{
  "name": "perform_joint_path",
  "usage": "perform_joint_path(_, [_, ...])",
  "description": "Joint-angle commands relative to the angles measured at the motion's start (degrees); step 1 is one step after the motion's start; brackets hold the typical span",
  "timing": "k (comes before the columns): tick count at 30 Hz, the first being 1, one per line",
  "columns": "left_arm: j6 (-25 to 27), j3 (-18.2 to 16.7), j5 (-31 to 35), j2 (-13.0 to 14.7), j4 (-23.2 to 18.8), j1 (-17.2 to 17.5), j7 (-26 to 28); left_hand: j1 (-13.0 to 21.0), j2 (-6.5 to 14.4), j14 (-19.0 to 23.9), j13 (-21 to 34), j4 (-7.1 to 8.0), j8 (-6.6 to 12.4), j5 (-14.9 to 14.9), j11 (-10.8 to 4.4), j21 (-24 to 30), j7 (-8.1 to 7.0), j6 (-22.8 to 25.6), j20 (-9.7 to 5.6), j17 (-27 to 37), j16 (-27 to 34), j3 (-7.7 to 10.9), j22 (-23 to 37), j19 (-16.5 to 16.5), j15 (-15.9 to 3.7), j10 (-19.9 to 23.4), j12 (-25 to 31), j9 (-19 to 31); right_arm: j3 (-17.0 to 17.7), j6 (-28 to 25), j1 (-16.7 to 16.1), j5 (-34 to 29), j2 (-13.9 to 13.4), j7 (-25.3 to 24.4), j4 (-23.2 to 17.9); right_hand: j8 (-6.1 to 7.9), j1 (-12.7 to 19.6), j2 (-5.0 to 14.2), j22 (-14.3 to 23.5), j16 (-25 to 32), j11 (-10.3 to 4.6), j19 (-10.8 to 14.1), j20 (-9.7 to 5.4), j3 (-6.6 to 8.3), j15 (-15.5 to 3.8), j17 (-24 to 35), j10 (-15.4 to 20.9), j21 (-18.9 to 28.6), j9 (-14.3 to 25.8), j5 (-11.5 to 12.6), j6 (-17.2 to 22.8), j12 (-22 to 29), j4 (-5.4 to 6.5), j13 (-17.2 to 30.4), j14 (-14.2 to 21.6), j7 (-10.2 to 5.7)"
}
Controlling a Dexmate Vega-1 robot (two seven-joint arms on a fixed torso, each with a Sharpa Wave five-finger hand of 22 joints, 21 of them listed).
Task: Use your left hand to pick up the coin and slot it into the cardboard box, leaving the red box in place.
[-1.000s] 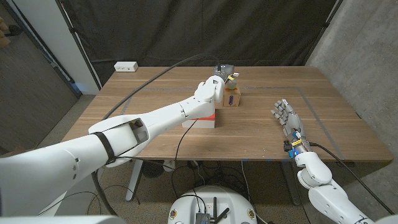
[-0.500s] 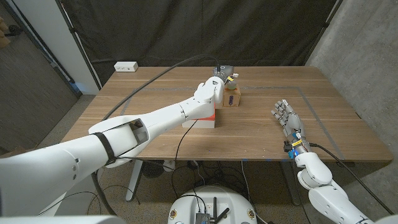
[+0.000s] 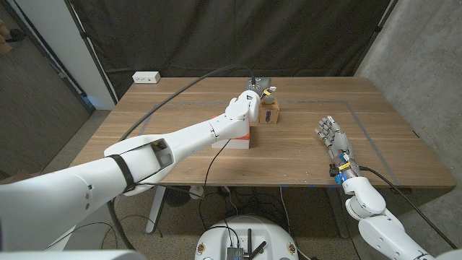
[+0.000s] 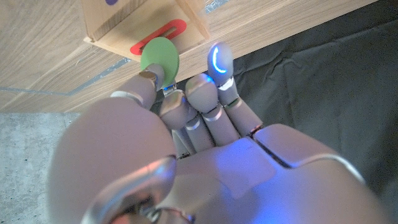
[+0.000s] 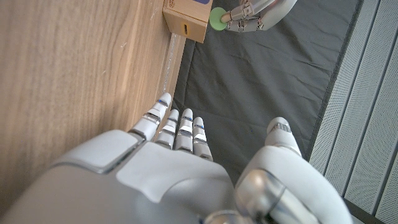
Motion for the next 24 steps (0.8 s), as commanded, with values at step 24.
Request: perform_joint_path(24, [2.1, 0.3, -2.3, -1.5, 1.3, -0.3, 1.8, 0.9, 0.1, 0.3, -0.2, 0.04, -0.23, 0.2, -0.05, 0.1, 0.13, 0.6, -4.54, 0.3, -0.3, -0.29, -0.1, -0.3, 0.12, 0.1, -0.1, 0.3, -0.1, -0.3, 0.5, 0.7, -0.2, 0.6, 0.6, 0.02, 0.7, 0.04, 0.2, 0.3, -0.16, 0.5, 0.03, 0.02, 0.17, 0.0, 0.4, 0.1, 0.1, 0.0, 0.2, -0.2, 0.51, 0.2, 0.4, 0.1])
